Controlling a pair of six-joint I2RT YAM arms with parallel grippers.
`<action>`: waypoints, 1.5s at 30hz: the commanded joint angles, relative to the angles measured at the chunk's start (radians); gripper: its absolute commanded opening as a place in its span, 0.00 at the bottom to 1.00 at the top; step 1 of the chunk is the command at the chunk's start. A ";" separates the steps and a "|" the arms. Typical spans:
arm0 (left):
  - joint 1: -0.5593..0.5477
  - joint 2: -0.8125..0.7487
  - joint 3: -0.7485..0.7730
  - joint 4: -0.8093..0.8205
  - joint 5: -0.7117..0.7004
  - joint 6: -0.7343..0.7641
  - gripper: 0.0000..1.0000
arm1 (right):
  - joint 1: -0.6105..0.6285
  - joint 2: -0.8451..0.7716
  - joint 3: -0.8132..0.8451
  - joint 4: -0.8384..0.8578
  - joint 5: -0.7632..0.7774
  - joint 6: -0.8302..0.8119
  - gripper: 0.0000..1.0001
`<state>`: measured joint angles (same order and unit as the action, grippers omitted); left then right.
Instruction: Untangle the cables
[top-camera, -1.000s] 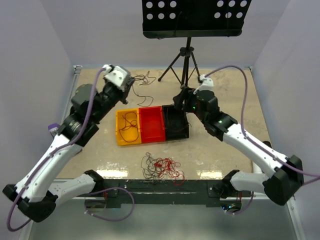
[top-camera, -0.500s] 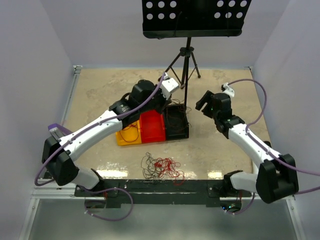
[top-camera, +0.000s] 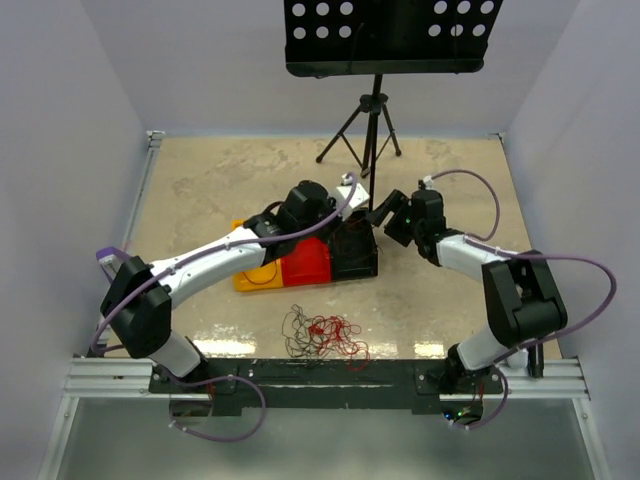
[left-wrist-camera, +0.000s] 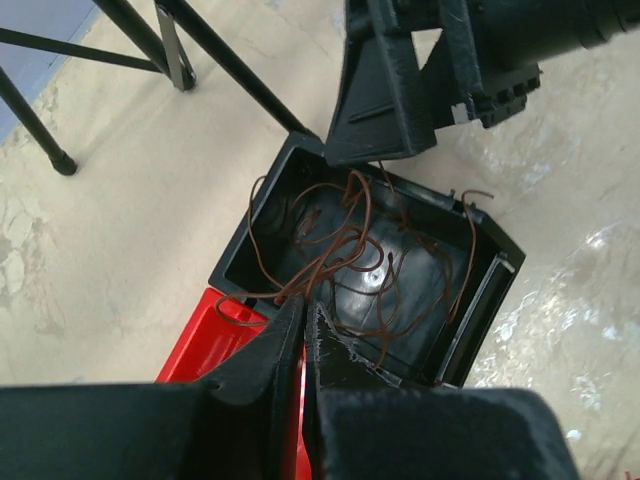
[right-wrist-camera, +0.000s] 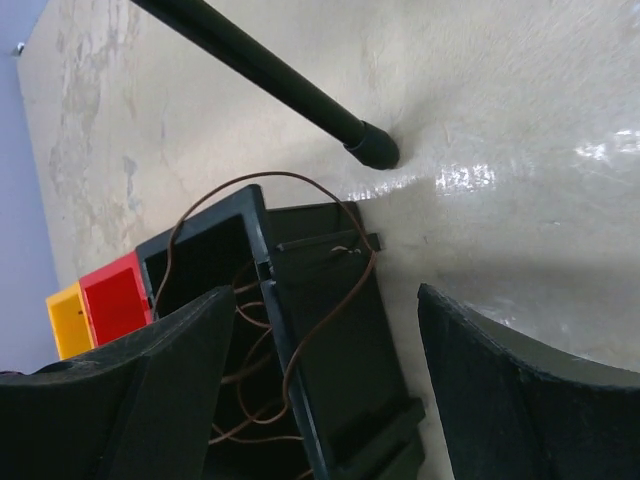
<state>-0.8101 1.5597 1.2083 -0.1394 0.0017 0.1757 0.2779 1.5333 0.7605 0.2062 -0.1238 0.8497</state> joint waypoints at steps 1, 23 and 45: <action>-0.052 0.010 -0.044 0.083 -0.077 0.096 0.08 | -0.011 0.082 -0.013 0.136 -0.108 0.061 0.77; -0.130 0.144 -0.090 0.124 -0.137 0.208 0.08 | -0.020 0.034 -0.104 0.206 -0.076 0.043 0.45; -0.136 0.238 -0.067 0.158 -0.177 0.237 0.01 | -0.037 -0.050 -0.108 0.168 0.012 0.012 0.52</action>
<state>-0.9432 1.8320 1.1706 -0.0280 -0.1776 0.3790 0.2611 1.5467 0.6506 0.3771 -0.1661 0.8810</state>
